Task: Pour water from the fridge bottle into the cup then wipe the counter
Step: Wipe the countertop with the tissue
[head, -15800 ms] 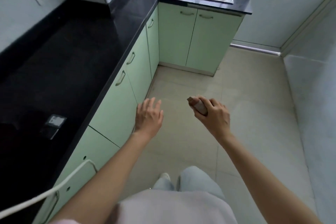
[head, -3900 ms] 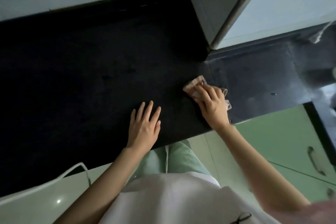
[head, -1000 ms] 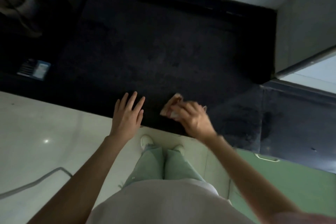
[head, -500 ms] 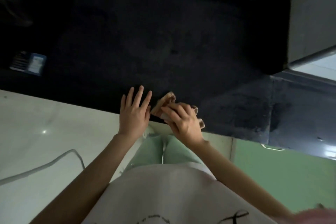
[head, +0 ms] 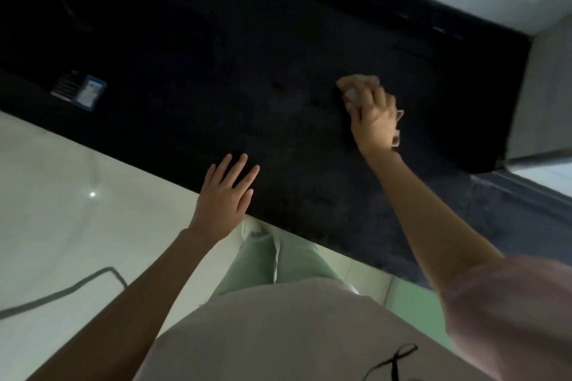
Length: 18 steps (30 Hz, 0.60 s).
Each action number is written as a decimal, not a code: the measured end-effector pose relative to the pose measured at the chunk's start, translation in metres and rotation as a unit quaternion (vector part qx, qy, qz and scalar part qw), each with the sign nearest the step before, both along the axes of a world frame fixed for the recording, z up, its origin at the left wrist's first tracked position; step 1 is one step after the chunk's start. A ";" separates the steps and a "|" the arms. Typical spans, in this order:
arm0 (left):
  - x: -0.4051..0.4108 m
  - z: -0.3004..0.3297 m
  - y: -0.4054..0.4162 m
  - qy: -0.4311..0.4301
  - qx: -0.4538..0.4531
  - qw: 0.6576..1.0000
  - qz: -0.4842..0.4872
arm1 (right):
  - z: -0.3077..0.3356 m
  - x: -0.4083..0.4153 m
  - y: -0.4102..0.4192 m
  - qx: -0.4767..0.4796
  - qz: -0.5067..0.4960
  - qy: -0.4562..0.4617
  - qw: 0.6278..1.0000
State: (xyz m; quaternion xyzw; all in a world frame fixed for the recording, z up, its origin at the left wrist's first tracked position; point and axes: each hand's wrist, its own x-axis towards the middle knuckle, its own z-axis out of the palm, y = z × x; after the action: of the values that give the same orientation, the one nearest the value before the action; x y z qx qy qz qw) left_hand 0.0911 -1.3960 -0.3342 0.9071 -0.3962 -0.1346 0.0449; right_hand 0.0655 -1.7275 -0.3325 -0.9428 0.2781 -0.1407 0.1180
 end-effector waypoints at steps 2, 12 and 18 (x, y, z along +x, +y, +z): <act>0.000 0.001 0.001 0.001 0.005 1.000 0.002 | -0.003 -0.015 0.047 0.003 0.087 -0.021 0.996; -0.003 0.007 -0.005 0.013 -0.001 1.000 0.025 | -0.013 -0.016 0.026 0.000 0.234 -0.021 0.972; -0.003 0.010 -0.010 0.016 -0.008 0.999 0.039 | -0.002 0.035 -0.051 0.035 0.001 0.019 0.999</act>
State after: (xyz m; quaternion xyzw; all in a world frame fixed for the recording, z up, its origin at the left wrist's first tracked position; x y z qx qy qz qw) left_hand 0.0878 -1.4058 -0.3242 0.9194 -0.3606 -0.1437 0.0633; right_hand 0.1009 -1.7783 -0.3340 -0.9410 0.2839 -0.1127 0.1458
